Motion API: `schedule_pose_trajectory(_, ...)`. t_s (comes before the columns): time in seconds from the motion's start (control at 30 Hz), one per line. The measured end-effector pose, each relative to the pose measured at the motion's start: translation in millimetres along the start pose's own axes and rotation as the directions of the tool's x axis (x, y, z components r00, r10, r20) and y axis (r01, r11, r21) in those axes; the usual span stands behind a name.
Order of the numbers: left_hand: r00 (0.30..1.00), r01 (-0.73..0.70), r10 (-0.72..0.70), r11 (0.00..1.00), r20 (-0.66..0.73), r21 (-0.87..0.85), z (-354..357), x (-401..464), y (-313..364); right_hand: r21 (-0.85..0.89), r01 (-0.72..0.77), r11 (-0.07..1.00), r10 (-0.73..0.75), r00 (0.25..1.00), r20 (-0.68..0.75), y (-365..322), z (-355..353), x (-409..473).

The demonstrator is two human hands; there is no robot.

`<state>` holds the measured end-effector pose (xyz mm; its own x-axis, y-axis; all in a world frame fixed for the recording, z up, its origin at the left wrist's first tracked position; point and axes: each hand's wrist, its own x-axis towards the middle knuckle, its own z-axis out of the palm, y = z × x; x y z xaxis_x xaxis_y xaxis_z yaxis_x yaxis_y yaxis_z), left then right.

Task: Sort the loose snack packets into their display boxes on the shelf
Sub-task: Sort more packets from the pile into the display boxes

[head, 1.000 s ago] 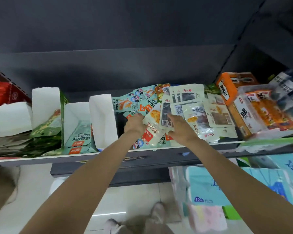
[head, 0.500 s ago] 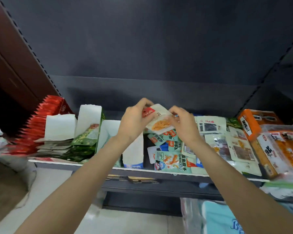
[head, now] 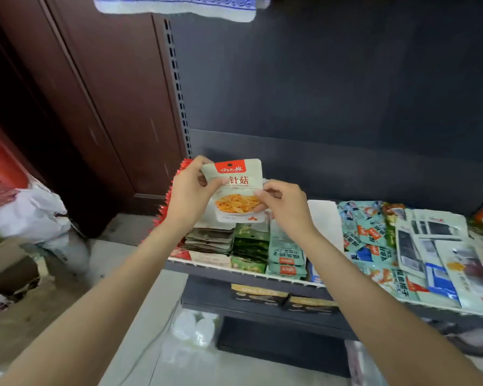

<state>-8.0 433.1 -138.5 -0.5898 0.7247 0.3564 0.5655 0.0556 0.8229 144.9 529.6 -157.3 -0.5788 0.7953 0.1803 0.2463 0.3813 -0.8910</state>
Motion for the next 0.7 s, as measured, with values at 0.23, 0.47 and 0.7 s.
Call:
schedule_pose_trajectory(0.23,0.994,-0.010,-0.007,0.987,0.108,0.161,-45,0,-58,-0.096,-0.124,0.988,0.131,0.989,0.075,-1,68,1)
schedule_pose_trajectory(0.47,0.812,-0.334,-0.047,0.780,0.582,0.529,-40,-4,-93,-0.406,-0.079,0.911,0.162,0.971,0.174,4,72,-10)
schedule_pose_trajectory(0.7,0.843,-0.368,-0.056,0.665,0.535,0.650,-20,-3,-82,-0.369,-0.160,0.916,0.258,0.937,0.235,9,71,-6)
